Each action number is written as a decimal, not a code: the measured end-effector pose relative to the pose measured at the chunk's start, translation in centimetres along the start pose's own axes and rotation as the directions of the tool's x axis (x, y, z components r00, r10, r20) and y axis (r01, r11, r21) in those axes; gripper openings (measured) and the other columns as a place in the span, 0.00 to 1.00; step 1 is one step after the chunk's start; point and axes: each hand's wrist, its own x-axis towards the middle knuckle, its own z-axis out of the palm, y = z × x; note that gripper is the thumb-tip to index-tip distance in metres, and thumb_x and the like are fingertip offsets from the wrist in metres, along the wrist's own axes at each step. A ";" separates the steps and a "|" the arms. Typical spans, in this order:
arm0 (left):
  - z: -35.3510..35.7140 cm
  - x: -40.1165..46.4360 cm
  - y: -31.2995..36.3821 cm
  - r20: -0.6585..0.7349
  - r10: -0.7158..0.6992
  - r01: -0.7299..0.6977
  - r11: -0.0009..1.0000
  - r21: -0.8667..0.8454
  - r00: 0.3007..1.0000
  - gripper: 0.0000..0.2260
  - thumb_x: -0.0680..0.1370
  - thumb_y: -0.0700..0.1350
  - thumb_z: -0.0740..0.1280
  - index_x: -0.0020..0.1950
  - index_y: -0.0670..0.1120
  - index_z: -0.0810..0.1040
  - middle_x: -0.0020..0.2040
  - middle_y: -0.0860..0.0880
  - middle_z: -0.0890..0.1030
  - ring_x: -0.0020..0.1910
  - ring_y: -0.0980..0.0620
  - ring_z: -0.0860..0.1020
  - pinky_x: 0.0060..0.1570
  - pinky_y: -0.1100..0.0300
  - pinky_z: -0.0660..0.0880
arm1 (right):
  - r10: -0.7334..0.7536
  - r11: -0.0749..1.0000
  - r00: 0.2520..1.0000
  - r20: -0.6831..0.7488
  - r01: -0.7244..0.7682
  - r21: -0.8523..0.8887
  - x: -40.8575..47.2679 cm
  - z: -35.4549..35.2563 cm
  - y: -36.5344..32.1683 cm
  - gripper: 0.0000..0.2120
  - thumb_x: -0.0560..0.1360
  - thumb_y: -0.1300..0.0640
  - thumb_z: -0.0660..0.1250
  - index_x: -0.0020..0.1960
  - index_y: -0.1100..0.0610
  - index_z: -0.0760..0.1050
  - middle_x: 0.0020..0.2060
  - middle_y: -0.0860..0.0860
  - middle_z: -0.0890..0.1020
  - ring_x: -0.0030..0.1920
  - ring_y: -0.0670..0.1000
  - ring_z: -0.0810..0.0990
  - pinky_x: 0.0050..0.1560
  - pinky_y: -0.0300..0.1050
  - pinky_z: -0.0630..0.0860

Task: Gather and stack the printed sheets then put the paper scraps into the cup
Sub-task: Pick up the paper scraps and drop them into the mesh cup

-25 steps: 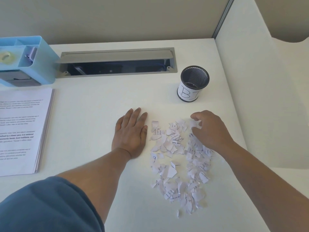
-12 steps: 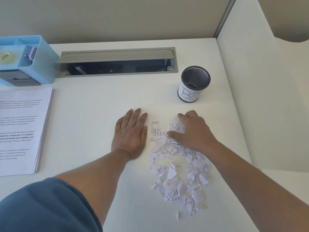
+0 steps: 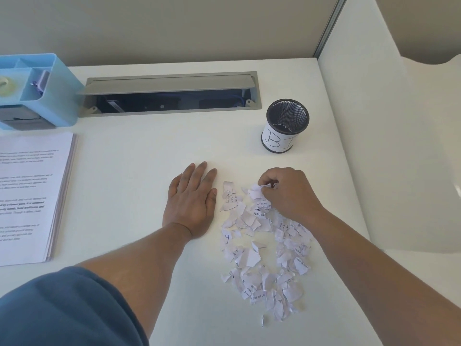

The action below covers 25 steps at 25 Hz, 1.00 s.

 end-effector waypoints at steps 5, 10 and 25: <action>0.0 0.0 0.0 -0.004 -0.005 0.005 1.000 -0.006 1.000 0.27 0.83 0.57 0.42 0.82 0.56 0.58 0.84 0.53 0.54 0.83 0.49 0.48 0.79 0.53 0.44 | 0.025 0.966 0.987 -0.156 0.016 0.258 0.6 -5.2 -1.6 0.05 0.74 0.61 0.75 0.42 0.51 0.84 0.29 0.42 0.76 0.27 0.41 0.70 0.30 0.30 0.67; 0.0 0.0 -0.1 -0.015 0.001 -0.002 1.000 -0.020 1.000 0.27 0.83 0.57 0.42 0.82 0.55 0.60 0.84 0.53 0.56 0.83 0.49 0.50 0.79 0.51 0.46 | -0.075 0.994 0.903 -0.424 0.102 0.042 6.0 -9.1 -3.6 0.06 0.75 0.61 0.71 0.43 0.52 0.83 0.30 0.40 0.76 0.30 0.41 0.72 0.36 0.36 0.69; 0.2 0.0 -0.1 -0.008 -0.004 0.003 1.000 -0.008 1.000 0.27 0.84 0.57 0.43 0.82 0.55 0.60 0.84 0.53 0.56 0.83 0.49 0.50 0.79 0.51 0.46 | -0.272 0.961 0.847 -0.458 0.216 -0.171 5.8 -7.3 -4.1 0.10 0.75 0.66 0.66 0.52 0.59 0.82 0.43 0.51 0.84 0.45 0.56 0.81 0.51 0.53 0.79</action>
